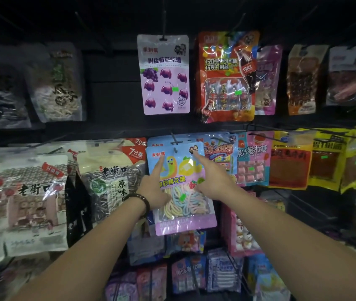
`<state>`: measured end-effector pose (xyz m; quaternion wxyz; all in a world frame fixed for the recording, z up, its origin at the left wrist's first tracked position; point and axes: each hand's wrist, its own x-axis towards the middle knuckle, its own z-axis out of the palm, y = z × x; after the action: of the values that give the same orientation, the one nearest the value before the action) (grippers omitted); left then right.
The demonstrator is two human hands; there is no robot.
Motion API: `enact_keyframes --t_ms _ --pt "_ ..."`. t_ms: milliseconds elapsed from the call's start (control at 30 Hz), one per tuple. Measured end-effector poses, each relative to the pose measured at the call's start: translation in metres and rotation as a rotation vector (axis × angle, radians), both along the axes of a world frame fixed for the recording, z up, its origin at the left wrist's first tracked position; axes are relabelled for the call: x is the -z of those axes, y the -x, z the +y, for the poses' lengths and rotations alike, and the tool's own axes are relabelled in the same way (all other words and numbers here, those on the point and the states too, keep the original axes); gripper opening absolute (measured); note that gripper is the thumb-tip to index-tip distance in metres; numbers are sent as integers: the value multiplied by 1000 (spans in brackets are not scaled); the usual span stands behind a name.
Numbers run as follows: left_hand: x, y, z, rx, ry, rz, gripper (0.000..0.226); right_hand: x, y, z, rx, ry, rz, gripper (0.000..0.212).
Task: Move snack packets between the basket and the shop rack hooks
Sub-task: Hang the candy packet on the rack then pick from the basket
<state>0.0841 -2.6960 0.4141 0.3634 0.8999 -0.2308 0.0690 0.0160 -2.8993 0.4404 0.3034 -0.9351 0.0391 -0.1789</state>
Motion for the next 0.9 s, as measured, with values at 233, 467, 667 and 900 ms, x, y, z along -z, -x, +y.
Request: enact_keyframes --t_ms 233,467,667,900 --pt "22 -11 -6 -70 19 -25 132 26 -15 -10 -17 135 99 103" --pt "54 27 3 -47 0 13 104 71 22 -18 -48 147 104 74" --pt "136 105 10 8 34 -36 27 165 95 -4 -36 70 -20 29" --pt "307 161 37 112 -216 234 21 319 170 24 -26 -24 301 17"
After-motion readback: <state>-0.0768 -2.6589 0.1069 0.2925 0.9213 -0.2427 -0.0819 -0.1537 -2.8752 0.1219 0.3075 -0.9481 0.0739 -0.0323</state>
